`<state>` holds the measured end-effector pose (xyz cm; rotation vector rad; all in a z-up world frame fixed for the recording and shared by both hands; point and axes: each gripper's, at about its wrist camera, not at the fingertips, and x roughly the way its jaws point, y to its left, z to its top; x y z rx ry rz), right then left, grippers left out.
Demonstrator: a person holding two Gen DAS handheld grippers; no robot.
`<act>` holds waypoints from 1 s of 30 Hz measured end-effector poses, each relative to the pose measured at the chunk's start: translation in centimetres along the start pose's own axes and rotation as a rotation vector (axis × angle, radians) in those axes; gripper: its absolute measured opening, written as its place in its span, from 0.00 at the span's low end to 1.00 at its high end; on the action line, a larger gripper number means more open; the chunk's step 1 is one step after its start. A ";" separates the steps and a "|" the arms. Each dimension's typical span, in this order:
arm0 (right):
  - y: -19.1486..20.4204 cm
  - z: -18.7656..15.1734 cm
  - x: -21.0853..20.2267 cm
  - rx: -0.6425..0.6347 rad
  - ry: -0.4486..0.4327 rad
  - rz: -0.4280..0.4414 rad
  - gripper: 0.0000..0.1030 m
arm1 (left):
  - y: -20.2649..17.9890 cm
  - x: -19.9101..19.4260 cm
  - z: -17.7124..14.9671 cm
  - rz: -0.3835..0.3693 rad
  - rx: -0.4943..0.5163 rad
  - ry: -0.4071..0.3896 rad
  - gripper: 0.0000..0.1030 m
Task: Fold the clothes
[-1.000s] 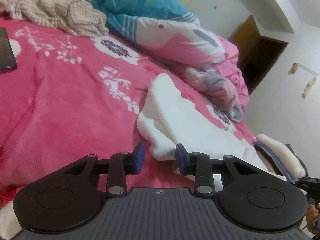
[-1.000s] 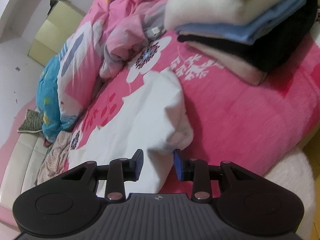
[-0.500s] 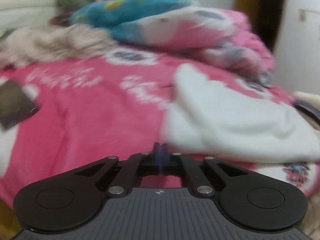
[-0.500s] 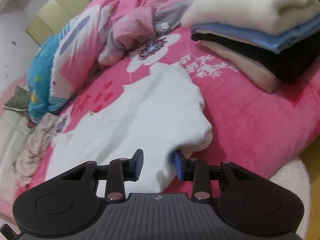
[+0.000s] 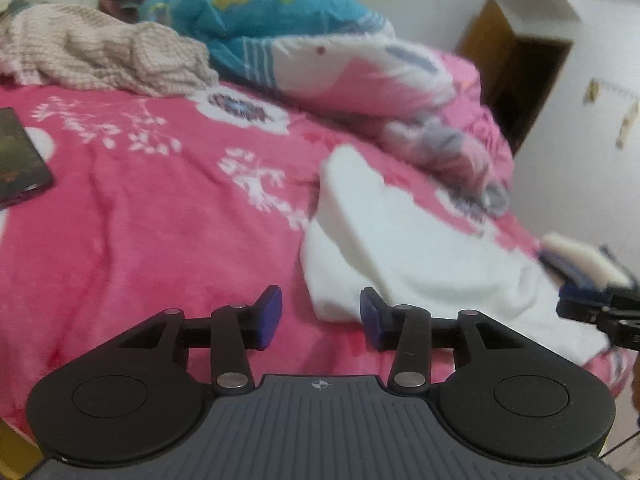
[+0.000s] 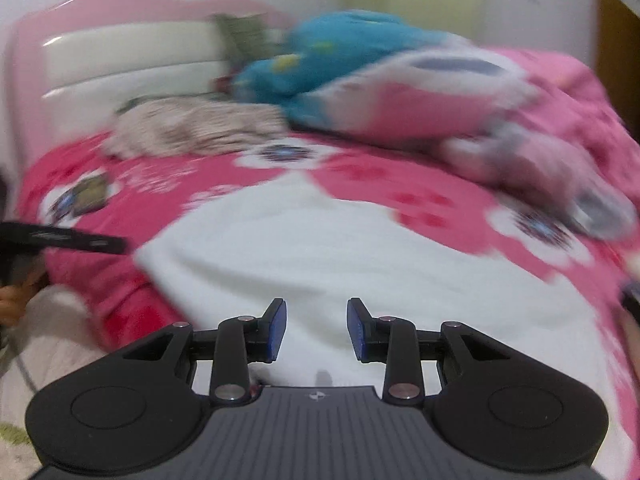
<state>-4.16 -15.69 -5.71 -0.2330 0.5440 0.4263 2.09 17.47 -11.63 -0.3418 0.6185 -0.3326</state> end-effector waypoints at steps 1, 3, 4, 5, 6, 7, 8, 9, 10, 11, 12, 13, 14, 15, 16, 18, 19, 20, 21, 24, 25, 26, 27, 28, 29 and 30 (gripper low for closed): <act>1.3 0.1 0.5 -0.056 -0.008 0.017 0.37 | 0.0 0.4 -0.1 0.011 -0.004 0.006 0.42; 4.2 0.3 1.3 -0.183 -0.033 0.046 0.47 | 0.2 0.8 -0.2 0.009 -0.023 0.001 0.42; 5.9 0.3 1.5 -0.259 -0.052 0.057 0.48 | 0.4 0.8 -0.1 0.004 -0.036 -0.006 0.42; 7.5 0.2 1.8 -0.335 -0.071 0.067 0.49 | 0.7 0.8 -0.1 -0.003 -0.051 -0.011 0.42; 9.1 0.2 2.2 -0.412 -0.090 0.071 0.49 | 0.9 0.7 -0.1 -0.008 -0.064 -0.016 0.42; 10.8 0.1 2.7 -0.490 -0.109 0.073 0.49 | 1.1 0.7 -0.1 -0.011 -0.075 -0.020 0.42; 12.1 0.1 3.3 -0.546 -0.121 0.077 0.48 | 1.2 0.8 -0.2 -0.015 -0.085 -0.024 0.42; 13.0 0.3 4.0 -0.584 -0.122 0.086 0.47 | 1.4 0.7 -0.2 -0.018 -0.095 -0.028 0.42; 13.6 0.4 5.0 -0.613 -0.103 0.087 0.46 | 1.4 0.7 -0.2 -0.020 -0.101 -0.031 0.42; 14.1 0.4 6.0 -0.640 -0.078 0.084 0.43 | 1.5 0.7 -0.2 -0.024 -0.106 -0.034 0.42; 14.6 0.5 7.0 -0.668 -0.053 0.082 0.35 | 1.6 0.7 -0.2 -0.027 -0.111 -0.037 0.42; 14.5 0.5 7.8 -0.674 -0.025 0.070 0.29 | 1.7 0.7 -0.2 -0.031 -0.117 -0.039 0.42; 14.3 0.5 8.5 -0.673 0.005 0.055 0.09 | 1.9 0.7 -0.2 -0.037 -0.122 -0.042 0.41; 13.4 1.0 8.7 -0.614 0.014 0.053 0.05 | 2.0 0.6 -0.2 -0.044 -0.127 -0.047 0.41; 12.3 1.6 8.8 -0.537 0.015 0.056 0.05 | 2.1 0.5 -0.2 -0.048 -0.133 -0.054 0.40; 9.4 3.2 8.3 -0.298 0.025 0.117 0.04 | 2.3 0.0 -0.3 -0.064 -0.140 -0.072 0.39; 7.8 3.6 8.2 -0.187 0.028 0.153 0.03 | 2.4 -0.3 -0.3 -0.074 -0.142 -0.081 0.39; 6.3 3.9 8.1 -0.084 0.031 0.188 0.03 | 2.5 -0.5 -0.3 -0.084 -0.144 -0.090 0.40; 4.8 4.2 8.1 0.019 0.034 0.223 0.03 | 2.4 -0.8 -0.2 -0.094 -0.139 -0.100 0.40; 1.7 4.1 8.6 0.207 0.051 0.261 0.03 | 1.2 -1.5 0.1 -0.111 -0.057 -0.126 0.41; 1.2 4.0 8.6 0.238 0.050 0.273 0.04 | 0.4 -1.7 0.1 -0.107 -0.012 -0.133 0.41; 0.9 3.9 8.5 0.265 0.049 0.284 0.03 | -0.6 -1.7 0.1 -0.100 0.039 -0.139 0.41; 0.6 3.9 8.6 0.285 0.048 0.293 0.03 | -1.6 -1.7 0.0 -0.092 0.093 -0.144 0.41; 0.4 3.9 8.7 0.302 0.047 0.301 0.03 | -2.7 -1.5 -0.2 -0.083 0.149 -0.146 0.41; 0.2 3.8 8.8 0.319 0.046 0.310 0.03 | -3.8 -1.2 -0.4 -0.067 0.201 -0.147 0.41; 0.0 3.8 8.8 0.336 0.045 0.318 0.03 | -4.7 -0.8 -0.6 -0.047 0.240 -0.150 0.41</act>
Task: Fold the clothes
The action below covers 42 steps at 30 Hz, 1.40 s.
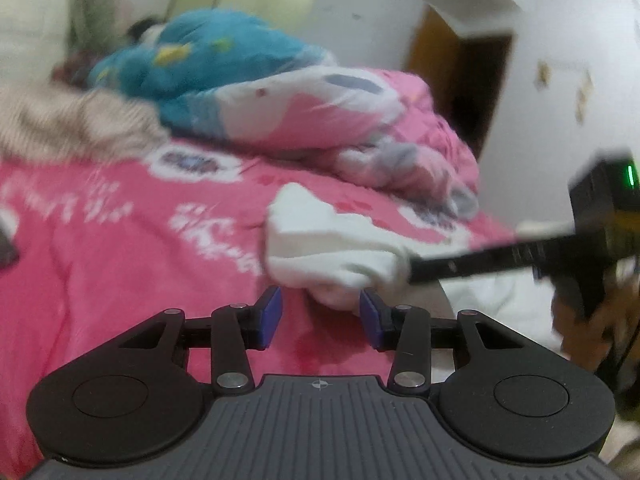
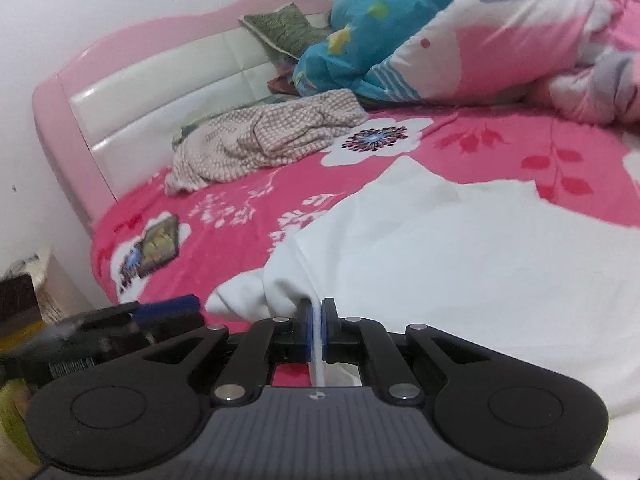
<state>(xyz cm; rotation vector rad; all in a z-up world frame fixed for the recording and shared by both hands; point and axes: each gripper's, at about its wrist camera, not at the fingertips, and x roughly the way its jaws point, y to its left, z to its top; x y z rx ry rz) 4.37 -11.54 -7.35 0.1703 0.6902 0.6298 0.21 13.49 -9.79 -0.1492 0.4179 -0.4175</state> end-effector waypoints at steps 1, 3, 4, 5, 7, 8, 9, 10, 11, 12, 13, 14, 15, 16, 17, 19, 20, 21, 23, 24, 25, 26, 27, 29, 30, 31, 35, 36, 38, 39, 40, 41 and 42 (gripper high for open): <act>-0.2 0.1 0.0 0.017 -0.002 0.009 0.03 | -0.7 0.5 -0.1 0.014 0.029 0.001 0.41; -0.7 0.2 0.1 0.053 -0.006 0.029 0.04 | -1.5 1.5 0.0 0.046 0.057 -0.002 0.41; -0.8 0.2 0.3 0.071 -0.006 0.039 0.04 | -1.6 1.9 0.1 0.061 0.057 -0.010 0.41; -0.9 0.3 0.3 0.080 -0.006 0.047 0.04 | -1.8 2.3 0.2 0.075 0.057 -0.017 0.41; -1.1 0.3 0.4 0.093 -0.006 0.062 0.04 | -1.6 2.8 0.5 0.078 0.050 -0.037 0.24; -1.1 0.3 0.3 0.096 -0.009 0.065 0.04 | -1.4 2.9 0.7 0.076 0.056 -0.042 0.14; -1.1 0.3 0.2 0.098 -0.013 0.066 0.04 | -1.3 3.0 1.0 0.075 0.073 -0.042 0.10; -1.2 0.3 0.1 0.099 -0.016 0.068 0.04 | -1.2 3.1 1.3 0.073 0.090 -0.043 0.08; -1.2 0.3 0.0 0.101 -0.020 0.069 0.04 | -1.1 3.1 1.5 0.072 0.107 -0.043 0.06; -1.3 0.4 -0.1 0.103 -0.023 0.070 0.04 | -0.8 3.2 1.7 0.069 0.121 -0.040 0.06; -1.3 0.4 -0.2 0.104 -0.025 0.070 0.04 | -0.6 3.3 1.8 0.065 0.129 -0.033 0.05; -1.4 0.5 -0.2 0.106 -0.027 0.070 0.04 | -0.2 3.4 1.9 0.061 0.138 -0.026 0.05; -1.5 0.5 -0.3 0.108 -0.027 0.067 0.04 | 0.1 3.4 1.9 0.057 0.145 -0.019 0.05; -1.6 0.5 -0.3 0.111 -0.027 0.063 0.04 | 0.5 3.4 1.9 0.051 0.146 -0.010 0.05; -1.7 0.5 -0.3 0.108 -0.025 0.056 0.04 | 0.9 3.4 1.9 0.040 0.140 0.001 0.05; -1.6 0.5 -0.5 0.087 -0.024 0.031 0.04 | 1.7 3.4 1.8 0.011 0.112 0.018 0.05; -1.5 0.5 -0.6 0.067 -0.024 0.010 0.04 | 2.1 3.4 1.8 -0.005 0.092 0.023 0.05; -1.3 0.6 -0.8 0.044 -0.028 -0.009 0.04 | 2.4 3.4 1.8 -0.017 0.076 0.026 0.05; -0.5 0.9 -1.4 -0.023 -0.056 -0.057 0.03 | 3.0 3.4 1.9 -0.031 0.051 0.028 0.05; 0.0 1.1 -1.8 -0.058 -0.071 -0.082 0.04 | 3.2 3.5 1.8 -0.037 0.037 0.031 0.05; 0.3 1.3 -2.2 -0.089 -0.086 -0.095 0.04 | 3.4 3.5 1.8 -0.042 0.027 0.033 0.05; 0.8 1.5 -2.5 -0.121 -0.094 -0.097 0.04 | 3.5 3.5 1.8 -0.048 0.022 0.034 0.05; 1.6 1.5 -2.5 -0.171 -0.092 -0.093 0.04 | 3.6 3.5 1.8 -0.054 0.017 0.035 0.05; 3.3 1.3 -2.6 -0.283 -0.083 -0.083 0.06 | 3.7 3.5 1.8 -0.062 0.012 0.037 0.05; 4.4 0.9 -2.4 -0.354 -0.076 -0.085 0.07 | 3.8 3.5 1.8 -0.066 0.010 0.037 0.05; 5.5 0.4 -2.0 -0.431 -0.067 -0.090 0.07 | 3.9 3.4 1.8 -0.070 0.009 0.037 0.05; 9.4 -2.1 0.5 -0.752 -0.043 -0.176 0.23 | 3.8 2.9 1.4 -0.074 0.056 0.036 0.05; 10.1 -2.8 1.1 -0.841 -0.042 -0.205 0.32 | 3.7 2.8 1.3 -0.075 0.076 0.035 0.05; 11.1 -4.4 2.8 -1.029 -0.033 -0.285 0.35 | 3.6 2.6 1.2 -0.080 0.111 0.035 0.05; 11.2 -5.0 3.6 -1.100 -0.018 -0.316 0.33 | 3.6 2.4 1.2 -0.079 0.124 0.031 0.05; 11.2 -5.5 4.3 -1.167 0.000 -0.346 0.29 | 3.7 2.3 1.2 -0.073 0.135 0.023 0.05; 11.2 -5.8 4.7 -1.196 0.007 -0.359 0.09 | 3.7 2.2 1.3 -0.067 0.146 0.015 0.05; 11.2 -5.5 4.6 -1.179 -0.003 -0.362 0.02 | 3.7 2.0 1.3 -0.062 0.157 0.007 0.05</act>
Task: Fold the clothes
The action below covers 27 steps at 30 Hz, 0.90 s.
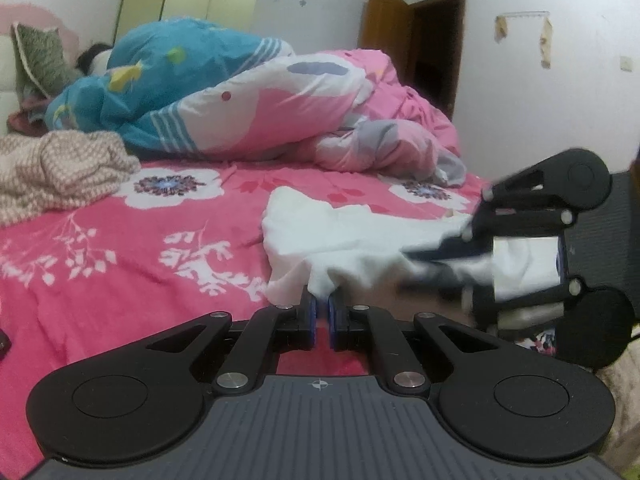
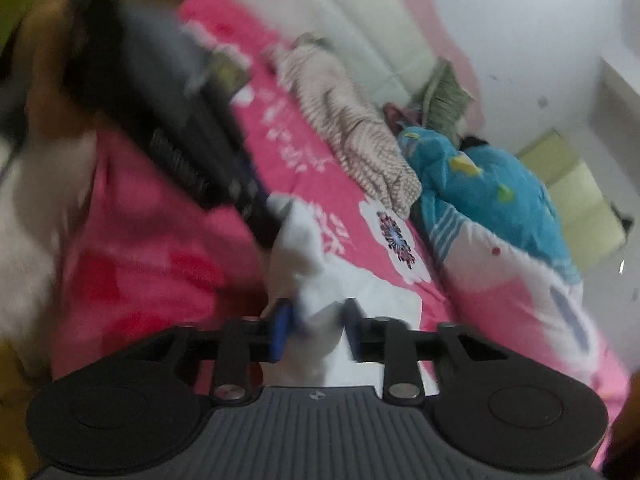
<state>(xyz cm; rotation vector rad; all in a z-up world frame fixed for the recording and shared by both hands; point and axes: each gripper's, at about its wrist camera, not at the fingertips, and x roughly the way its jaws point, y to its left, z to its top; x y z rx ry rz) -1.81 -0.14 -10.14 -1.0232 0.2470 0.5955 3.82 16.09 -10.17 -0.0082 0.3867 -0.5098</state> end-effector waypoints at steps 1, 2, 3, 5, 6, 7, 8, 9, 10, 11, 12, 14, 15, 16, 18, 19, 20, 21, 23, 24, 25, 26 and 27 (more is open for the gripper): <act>-0.9 0.1 -0.5 0.064 -0.017 0.003 0.02 | 0.0 -0.1 0.0 0.006 0.011 -0.007 0.05; -2.0 0.2 -1.1 0.142 -0.032 0.019 0.02 | 0.3 -0.3 0.1 0.018 0.012 -0.013 0.05; -2.9 0.1 -1.6 0.207 -0.048 0.040 0.02 | 0.7 -0.6 0.0 0.035 0.000 -0.018 0.05; -4.0 -0.3 -2.3 0.302 -0.074 0.082 0.03 | 1.8 -1.2 -0.2 0.071 -0.041 -0.011 0.04; -3.8 -0.6 -2.1 0.323 -0.065 0.125 0.03 | 2.5 -1.4 -0.5 0.083 -0.077 -0.004 0.04; -3.3 -0.8 -1.8 0.343 -0.050 0.176 0.03 | 3.3 -1.7 -0.7 0.094 -0.126 0.006 0.04; -2.2 -0.9 -1.3 0.321 -0.029 0.195 0.04 | 4.0 -2.0 -1.0 0.102 -0.176 0.016 0.04; -0.8 -1.0 -0.8 0.285 -0.006 0.203 0.06 | 4.7 -2.3 -1.2 0.108 -0.222 0.026 0.04; 0.5 -1.0 -0.3 0.249 0.018 0.211 0.08 | 5.2 -2.7 -1.4 0.111 -0.263 0.034 0.04; 1.0 -0.9 -0.5 0.234 0.014 0.214 0.21 | 5.5 -3.0 -1.5 0.111 -0.298 0.039 0.05; 1.1 -0.8 -0.8 0.227 0.001 0.214 0.37 | 5.7 -3.3 -1.5 0.103 -0.323 0.043 0.05; 1.3 -0.6 -1.5 0.212 -0.024 0.215 0.49 | 5.5 -3.6 -1.4 0.068 -0.353 0.047 0.15; 1.5 -0.4 -1.8 0.204 -0.037 0.215 0.49 | 5.4 -3.6 -1.3 0.048 -0.365 0.049 0.28; 1.0 -0.4 -2.2 0.214 -0.044 0.212 0.49 | 5.1 -3.4 -1.1 0.026 -0.371 0.049 0.35; -0.7 -0.7 -2.9 0.268 -0.045 0.191 0.49 | 4.5 -2.6 -0.7 -0.014 -0.377 0.048 0.35; -1.6 -0.9 -3.2 0.307 -0.043 0.180 0.49 | 4.2 -2.0 -0.4 -0.031 -0.378 0.052 0.35; -2.5 -1.2 -3.6 0.352 -0.040 0.173 0.49 | 3.8 -1.3 -0.1 -0.047 -0.379 0.059 0.36; -3.4 -1.6 -4.0 0.406 -0.035 0.169 0.49 | 3.5 -0.5 0.1 -0.060 -0.378 0.078 0.36; -4.8 -2.7 -4.7 0.504 -0.020 0.153 0.49 | 2.9 1.7 0.4 -0.068 -0.368 0.161 0.35; -5.3 -3.3 -5.1 0.540 -0.008 0.138 0.49 | 2.7 2.8 0.3 -0.058 -0.365 0.207 0.32; -5.7 -3.8 -5.5 0.576 0.003 0.122 0.49 | 2.6 3.6 0.1 -0.051 -0.371 0.245 0.20; -6.0 -4.5 -6.0 0.606 0.017 0.103 0.49 | 2.7 4.1 -0.1 -0.052 -0.392 0.266 0.15; -6.3 -5.3 -6.6 0.636 0.031 0.083 0.49 | 3.1 4.0 -0.2 -0.055 -0.418 0.268 0.12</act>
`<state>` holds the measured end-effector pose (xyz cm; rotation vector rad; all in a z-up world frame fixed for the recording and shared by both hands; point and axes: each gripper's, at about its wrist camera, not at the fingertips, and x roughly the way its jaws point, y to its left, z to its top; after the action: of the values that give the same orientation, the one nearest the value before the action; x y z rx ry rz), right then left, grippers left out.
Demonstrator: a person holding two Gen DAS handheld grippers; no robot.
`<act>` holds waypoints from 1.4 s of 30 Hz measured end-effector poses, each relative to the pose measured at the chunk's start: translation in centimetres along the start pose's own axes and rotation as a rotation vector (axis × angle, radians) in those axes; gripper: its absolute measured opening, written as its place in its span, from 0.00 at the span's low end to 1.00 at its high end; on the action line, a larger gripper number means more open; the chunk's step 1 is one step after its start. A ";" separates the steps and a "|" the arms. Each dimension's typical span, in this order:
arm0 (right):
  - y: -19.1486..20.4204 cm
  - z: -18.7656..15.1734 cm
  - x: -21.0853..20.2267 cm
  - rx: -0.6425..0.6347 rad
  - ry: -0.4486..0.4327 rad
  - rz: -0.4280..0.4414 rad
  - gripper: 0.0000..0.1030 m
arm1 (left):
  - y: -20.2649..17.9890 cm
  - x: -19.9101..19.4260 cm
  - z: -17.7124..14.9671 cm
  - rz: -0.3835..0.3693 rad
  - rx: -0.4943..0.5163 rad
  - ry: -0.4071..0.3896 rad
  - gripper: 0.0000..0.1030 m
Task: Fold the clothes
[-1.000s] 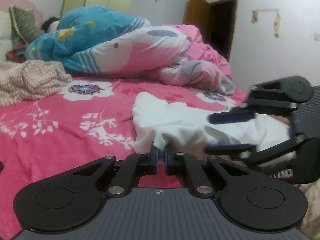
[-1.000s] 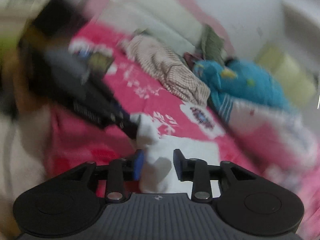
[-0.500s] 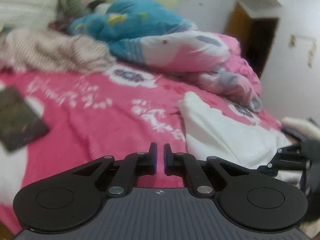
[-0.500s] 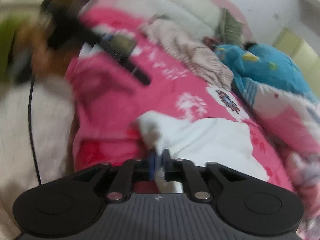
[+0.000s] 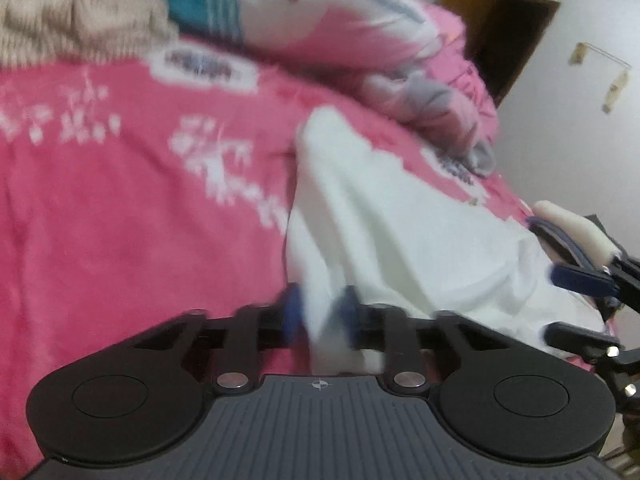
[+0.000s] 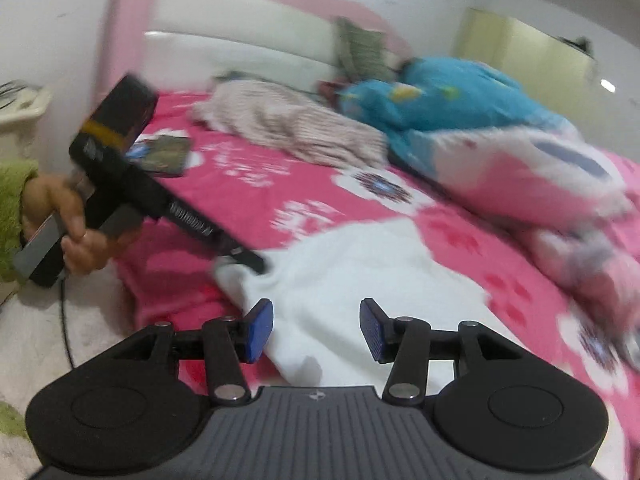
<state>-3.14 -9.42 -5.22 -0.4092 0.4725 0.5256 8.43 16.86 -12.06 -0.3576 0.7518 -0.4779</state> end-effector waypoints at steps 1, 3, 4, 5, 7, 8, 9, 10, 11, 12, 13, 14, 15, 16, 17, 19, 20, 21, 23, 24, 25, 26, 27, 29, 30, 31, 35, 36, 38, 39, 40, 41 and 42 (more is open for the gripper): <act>-0.7 -0.5 -0.6 0.030 0.006 -0.023 0.49 | 0.4 -0.4 0.2 -0.004 -0.024 -0.005 0.08; -2.5 -1.6 -2.3 0.123 0.013 -0.048 0.49 | 1.1 -1.3 0.5 -0.005 -0.069 -0.018 0.08; -3.5 -2.4 -3.3 0.192 0.017 -0.049 0.49 | 1.6 -1.8 0.6 0.005 -0.088 -0.029 0.08; -4.5 -3.2 -4.2 0.263 0.020 -0.048 0.49 | 2.1 -2.3 0.5 0.014 -0.111 -0.039 0.11; -7.5 -5.2 -5.6 0.456 0.030 -0.036 0.50 | 3.1 -3.4 -0.1 0.017 -0.179 -0.056 0.13; -9.0 -6.5 -6.2 0.562 0.033 -0.032 0.51 | 3.5 -4.0 -0.6 0.009 -0.216 -0.065 0.16; -10.7 -8.0 -7.0 0.684 0.033 -0.027 0.52 | 3.6 -4.6 -1.1 -0.007 -0.250 -0.072 0.23; -12.4 -9.7 -7.9 0.811 0.032 -0.022 0.53 | 3.5 -5.1 -1.6 -0.025 -0.278 -0.079 0.28; -13.9 -11.4 -8.7 0.935 0.020 -0.017 0.56 | 3.2 -5.5 -2.1 -0.048 -0.306 -0.083 0.29; -15.2 -13.4 -9.7 1.057 -0.003 -0.009 0.60 | 3.0 -5.6 -2.5 -0.081 -0.334 -0.084 0.31; -16.4 -15.4 -10.7 1.177 -0.028 -0.001 0.61 | 2.7 -5.5 -3.0 -0.119 -0.366 -0.081 0.35; -17.2 -17.1 -11.6 1.276 -0.053 0.001 0.63 | 2.5 -5.4 -3.5 -0.157 -0.401 -0.076 0.37; -17.8 -18.8 -12.4 1.358 -0.076 -0.001 0.65 | 2.3 -5.0 -4.0 -0.189 -0.435 -0.074 0.41; -18.2 -20.5 -13.3 1.438 -0.104 -0.008 0.66 | 2.1 -4.5 -4.4 -0.212 -0.468 -0.076 0.45; -18.5 -21.9 -14.0 1.498 -0.126 -0.017 0.67 | 1.9 -4.0 -4.7 -0.223 -0.502 -0.077 0.47; -18.8 -24.3 -14.7 1.598 -0.151 -0.031 0.68 | 1.9 -2.9 -5.1 -0.222 -0.572 -0.083 0.49; -18.9 -25.5 -15.0 1.647 -0.163 -0.038 0.69 | 2.1 -2.5 -5.2 -0.229 -0.600 -0.090 0.49; -19.1 -26.3 -15.0 1.679 -0.175 -0.040 0.69 | 2.4 -2.2 -5.2 -0.235 -0.626 -0.101 0.49; -19.6 -27.7 -14.8 1.731 -0.200 -0.040 0.69 | 3.0 -1.9 -5.1 -0.245 -0.681 -0.121 0.49; -20.0 -28.2 -14.6 1.742 -0.215 -0.043 0.69 | 3.3 -1.8 -5.1 -0.251 -0.708 -0.130 0.49; -20.4 -28.5 -14.5 1.749 -0.229 -0.047 0.69 | 3.5 -1.7 -5.0 -0.253 -0.728 -0.140 0.49; -20.8 -28.7 -14.2 1.751 -0.238 -0.052 0.69 | 3.6 -1.5 -4.9 -0.248 -0.740 -0.146 0.49; -21.2 -28.8 -14.0 1.754 -0.245 -0.059 0.68 | 3.5 -1.3 -4.7 -0.240 -0.745 -0.151 0.49; -22.0 -29.0 -13.8 1.746 -0.263 -0.060 0.66 | 3.2 -1.0 -4.4 -0.219 -0.750 -0.162 0.47; -22.4 -29.0 -13.5 1.732 -0.253 -0.068 0.60 | 3.0 -0.8 -4.2 -0.204 -0.741 -0.167 0.45; -22.8 -28.8 -13.2 1.717 -0.240 -0.078 0.56 | 2.8 -0.7 -4.1 -0.188 -0.735 -0.173 0.39; -24.3 -27.5 -13.1 1.619 -0.201 -0.155 0.14 | 2.4 -0.1 -3.2 -0.137 -0.743 -0.200 0.12; -24.8 -26.8 -13.4 1.590 -0.214 -0.158 0.13 | 2.2 -0.3 -2.8 -0.138 -0.735 -0.214 0.09; -25.1 -24.8 -14.4 1.490 -0.246 -0.173 0.12 | 0.9 -1.5 -1.6 -0.148 -0.662 -0.258 0.08; -25.1 -24.0 -14.9 1.438 -0.247 -0.197 0.12 | 0.0 -2.3 -1.0 -0.148 -0.602 -0.281 0.07; -25.0 -23.2 -15.4 1.387 -0.249 -0.222 0.12 | -0.7 -3.1 -0.7 -0.134 -0.550 -0.295 0.07; -25.0 -22.3 -15.9 1.335 -0.250 -0.246 0.12 | -1.4 -3.6 -0.6 -0.104 -0.505 -0.300 0.07; -25.0 -21.5 -16.4 1.282 -0.251 -0.269 0.11 | -1.6 -3.9 -0.8 -0.070 -0.473 -0.297 0.07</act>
<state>-8.57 -45.75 -7.99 0.8089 0.4154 -0.0565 4.93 17.44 -9.64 -0.8789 0.5571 -0.2984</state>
